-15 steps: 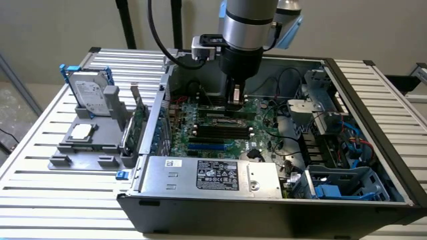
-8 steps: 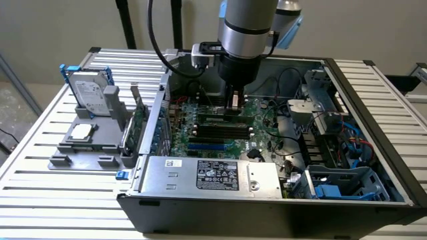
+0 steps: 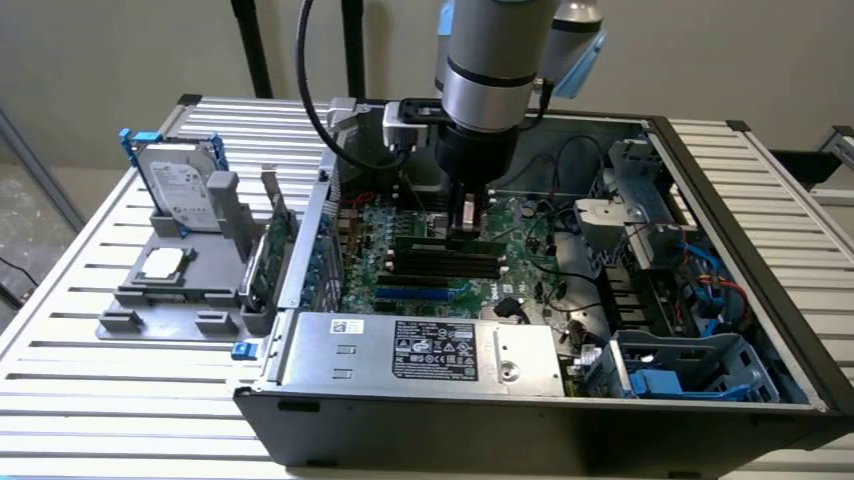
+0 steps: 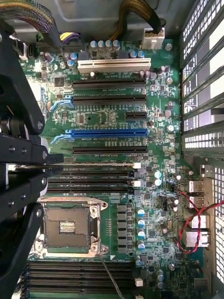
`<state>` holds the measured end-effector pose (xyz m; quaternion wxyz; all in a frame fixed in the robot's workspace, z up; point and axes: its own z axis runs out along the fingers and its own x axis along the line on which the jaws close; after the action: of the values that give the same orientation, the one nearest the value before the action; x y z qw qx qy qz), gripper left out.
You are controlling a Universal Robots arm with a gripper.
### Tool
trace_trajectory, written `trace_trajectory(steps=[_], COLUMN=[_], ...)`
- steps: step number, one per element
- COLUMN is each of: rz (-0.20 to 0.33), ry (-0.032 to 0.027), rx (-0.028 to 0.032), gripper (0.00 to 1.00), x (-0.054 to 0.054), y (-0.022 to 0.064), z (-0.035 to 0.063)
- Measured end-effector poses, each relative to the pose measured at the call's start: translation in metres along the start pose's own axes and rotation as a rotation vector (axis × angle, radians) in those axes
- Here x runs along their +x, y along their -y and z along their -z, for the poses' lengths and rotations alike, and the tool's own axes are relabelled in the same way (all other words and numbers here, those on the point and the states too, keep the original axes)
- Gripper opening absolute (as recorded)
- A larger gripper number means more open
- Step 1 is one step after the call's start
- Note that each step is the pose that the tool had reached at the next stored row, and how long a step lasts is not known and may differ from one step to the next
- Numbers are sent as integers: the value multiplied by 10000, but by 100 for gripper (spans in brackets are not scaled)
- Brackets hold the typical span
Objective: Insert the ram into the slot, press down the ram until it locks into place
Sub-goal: 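Insert the ram into the slot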
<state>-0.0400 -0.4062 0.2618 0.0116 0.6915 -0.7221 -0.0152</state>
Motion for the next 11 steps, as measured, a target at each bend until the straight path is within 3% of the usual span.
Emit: trace_trajectory(steps=[11], rz=[-1], ry=[-2], rx=[-1], gripper=[13], x=[-27], y=[6], z=[-167])
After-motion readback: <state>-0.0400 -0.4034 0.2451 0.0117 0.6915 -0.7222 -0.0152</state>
